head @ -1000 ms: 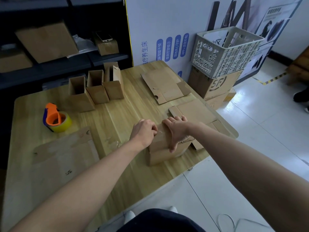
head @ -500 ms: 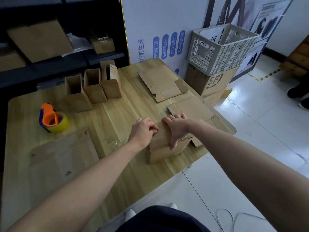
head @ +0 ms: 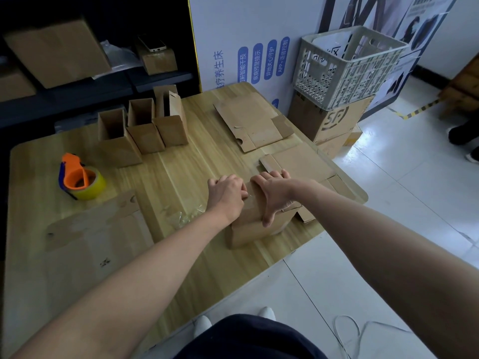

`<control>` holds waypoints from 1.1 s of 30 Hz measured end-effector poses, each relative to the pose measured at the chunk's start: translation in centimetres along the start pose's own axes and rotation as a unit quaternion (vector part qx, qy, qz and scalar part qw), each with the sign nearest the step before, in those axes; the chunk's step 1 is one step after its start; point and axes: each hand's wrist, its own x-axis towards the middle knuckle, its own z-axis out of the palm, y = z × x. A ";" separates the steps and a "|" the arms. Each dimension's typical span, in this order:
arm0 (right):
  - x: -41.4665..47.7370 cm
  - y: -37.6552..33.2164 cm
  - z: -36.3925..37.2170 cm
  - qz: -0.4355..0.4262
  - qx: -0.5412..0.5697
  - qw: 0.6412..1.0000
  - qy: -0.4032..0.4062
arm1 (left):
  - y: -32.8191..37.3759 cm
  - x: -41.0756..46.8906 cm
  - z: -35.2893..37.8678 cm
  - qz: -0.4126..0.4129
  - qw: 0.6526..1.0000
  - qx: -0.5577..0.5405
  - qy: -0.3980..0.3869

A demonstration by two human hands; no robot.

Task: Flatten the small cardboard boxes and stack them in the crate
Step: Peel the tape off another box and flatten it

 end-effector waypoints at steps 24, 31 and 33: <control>-1.0 0.2 0.0 -0.007 0.044 0.999 0.022 | -1.0 -0.4 -0.9 0.037 0.984 -0.146 -0.097; -0.9 0.5 0.2 0.007 0.064 0.998 0.004 | -1.6 -1.6 -0.6 -0.053 0.952 -0.294 -0.067; -0.8 0.6 0.0 0.013 0.064 0.998 -0.007 | -1.9 -1.8 -0.9 -0.056 0.941 -0.328 -0.061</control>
